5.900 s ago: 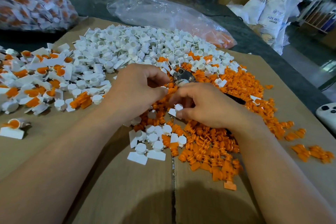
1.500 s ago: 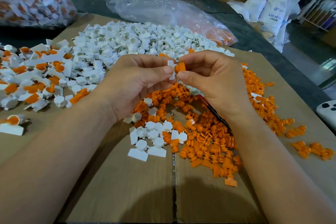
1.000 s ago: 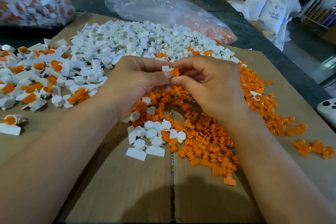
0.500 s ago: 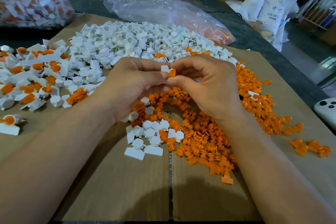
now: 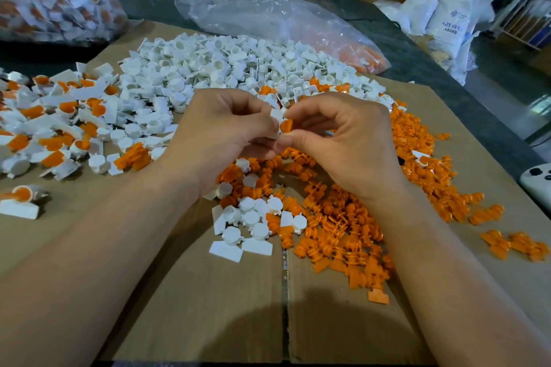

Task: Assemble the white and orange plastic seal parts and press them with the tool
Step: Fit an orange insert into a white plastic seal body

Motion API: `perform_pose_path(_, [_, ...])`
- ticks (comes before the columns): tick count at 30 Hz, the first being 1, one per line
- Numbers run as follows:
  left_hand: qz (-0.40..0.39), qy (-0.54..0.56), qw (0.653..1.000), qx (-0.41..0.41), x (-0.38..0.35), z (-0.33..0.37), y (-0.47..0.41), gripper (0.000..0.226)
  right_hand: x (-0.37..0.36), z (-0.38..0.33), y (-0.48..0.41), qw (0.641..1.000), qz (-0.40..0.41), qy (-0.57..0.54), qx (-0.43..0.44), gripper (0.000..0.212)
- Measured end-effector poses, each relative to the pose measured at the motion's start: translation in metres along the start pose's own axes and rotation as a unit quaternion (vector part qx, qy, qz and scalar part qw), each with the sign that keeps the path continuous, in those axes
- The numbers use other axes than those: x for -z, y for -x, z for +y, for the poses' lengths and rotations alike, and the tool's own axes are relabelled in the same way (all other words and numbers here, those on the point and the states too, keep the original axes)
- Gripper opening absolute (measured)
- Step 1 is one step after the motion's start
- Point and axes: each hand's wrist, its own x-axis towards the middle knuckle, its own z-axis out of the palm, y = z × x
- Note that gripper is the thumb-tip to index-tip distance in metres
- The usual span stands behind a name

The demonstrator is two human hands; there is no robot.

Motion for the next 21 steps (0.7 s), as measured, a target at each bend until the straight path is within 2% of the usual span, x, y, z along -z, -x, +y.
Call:
perform_pose_path(9, [0.006, 0.031, 0.999, -0.018, -0.0005, -0.0025, -0.0014, 0.023, -0.0019, -0.0031, 0.0026, 1.000, 0.024, -0.019, 0.004, 0.026])
perform_pose_path(15, [0.003, 0.041, 0.999, -0.014, 0.0007, -0.0014, -0.0013, 0.027, 0.0000, -0.0010, 0.0016, 0.999, 0.011, -0.037, 0.021, 0.032])
perform_pose_path(21, [-0.004, 0.022, 1.000, -0.022, 0.0014, -0.0020, -0.0011, 0.020, 0.0016, -0.0011, 0.0004, 0.998, -0.008, -0.062, 0.029, 0.033])
